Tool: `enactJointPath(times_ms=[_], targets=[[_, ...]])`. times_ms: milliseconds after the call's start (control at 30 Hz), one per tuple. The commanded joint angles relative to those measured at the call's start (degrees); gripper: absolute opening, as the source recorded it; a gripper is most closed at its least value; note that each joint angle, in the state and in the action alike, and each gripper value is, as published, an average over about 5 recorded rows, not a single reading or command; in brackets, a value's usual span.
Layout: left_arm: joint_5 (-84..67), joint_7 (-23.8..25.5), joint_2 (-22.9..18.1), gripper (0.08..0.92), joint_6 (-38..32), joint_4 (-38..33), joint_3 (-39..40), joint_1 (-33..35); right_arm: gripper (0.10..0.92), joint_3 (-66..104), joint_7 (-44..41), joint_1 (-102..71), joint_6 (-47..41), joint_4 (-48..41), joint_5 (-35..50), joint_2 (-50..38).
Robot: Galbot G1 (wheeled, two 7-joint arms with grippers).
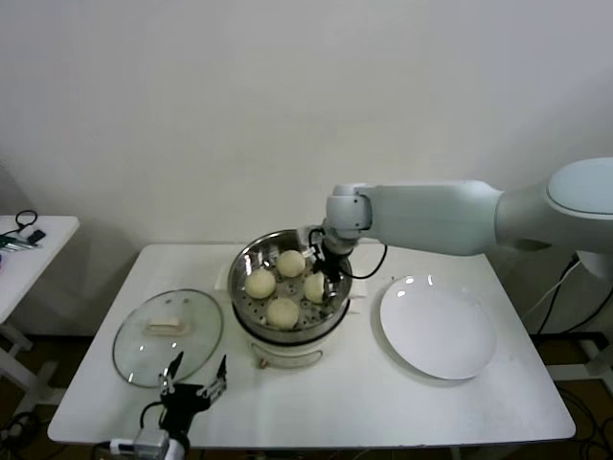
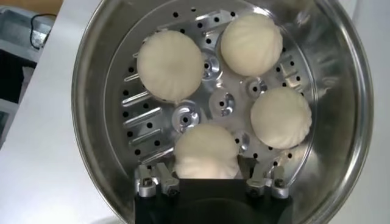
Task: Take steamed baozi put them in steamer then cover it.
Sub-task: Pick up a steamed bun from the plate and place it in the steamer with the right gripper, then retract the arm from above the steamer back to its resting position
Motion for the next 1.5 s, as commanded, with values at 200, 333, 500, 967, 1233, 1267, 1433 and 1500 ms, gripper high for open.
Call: enactJointPath(times_ms=[200,333,500,967,1233,1267,1433,1500], targets=[[0.24,0.18,0.39,0.823,1.23,-0.92,-0.41,0.11,0.821,7.76,-0.06,6.82,3.84,1.10,10.57,-13.15],[-0.43,-0.43,0.52,0.823,2.26,-1.14,-0.19,-0.67,0.823,21.74,15.51,-2.84,3.77,2.89,11.67,-21.92],[-0.93,-2.07,0.66,0.823,3.46,-0.96,0.26,-2.35,0.823,40.52,28.96,-19.47,6.33,6.06,3.99,-32.07],[-1.43,-5.82,2.52,0.823,4.24,-0.91,-0.35,-6.41,0.823,105.72,43.13,-87.43,14.77,19.11,-5.59,-40.58],[3.47,-7.02,3.38,0.823,-0.01,-0.23,-1.52,-6.15,0.823,128.44,38.60,-112.91,25.42,21.75,-11.38,-25.99],[4.14,-7.11,3.54,0.823,-0.41,0.04,-1.76,-6.07,0.823,129.52,38.06,-114.91,27.48,21.70,-12.33,-23.90],[7.39,-7.47,4.25,0.823,-1.91,0.99,-2.54,-5.57,0.823,131.62,34.99,-121.06,37.00,20.51,-15.52,-15.79],[9.09,-7.75,4.59,0.823,-2.76,1.27,-2.80,-5.35,0.823,131.57,34.08,-122.83,40.67,20.05,-15.27,-12.96]])
